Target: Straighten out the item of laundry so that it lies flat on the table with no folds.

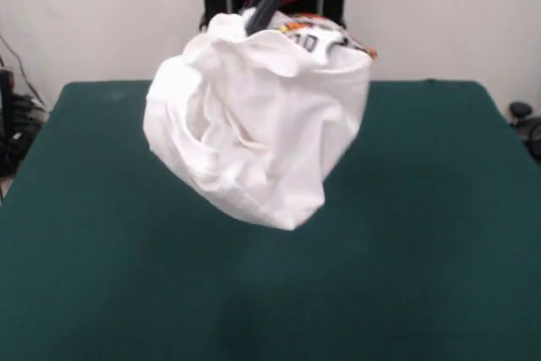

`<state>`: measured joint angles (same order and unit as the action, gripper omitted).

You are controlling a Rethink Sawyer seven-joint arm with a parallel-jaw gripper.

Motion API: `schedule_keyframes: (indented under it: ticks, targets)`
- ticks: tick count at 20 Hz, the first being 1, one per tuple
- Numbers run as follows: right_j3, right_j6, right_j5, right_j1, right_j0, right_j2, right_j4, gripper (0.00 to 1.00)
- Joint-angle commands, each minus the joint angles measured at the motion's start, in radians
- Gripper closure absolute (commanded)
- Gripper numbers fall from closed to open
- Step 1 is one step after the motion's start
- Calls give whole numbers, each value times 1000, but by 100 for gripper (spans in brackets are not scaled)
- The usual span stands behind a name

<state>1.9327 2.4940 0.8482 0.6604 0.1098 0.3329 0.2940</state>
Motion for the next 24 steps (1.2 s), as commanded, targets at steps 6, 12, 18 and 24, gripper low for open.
schedule_keyframes:
  ticks: [6,12,18,24]
  targets:
    - [38,205,223,-97,58,-63,110,0]
    - [29,170,77,-22,19,-80,51,0]
    - [-30,97,18,-28,-1,-87,52,0]
    - [-127,-39,-267,-94,-66,-140,-42,0]
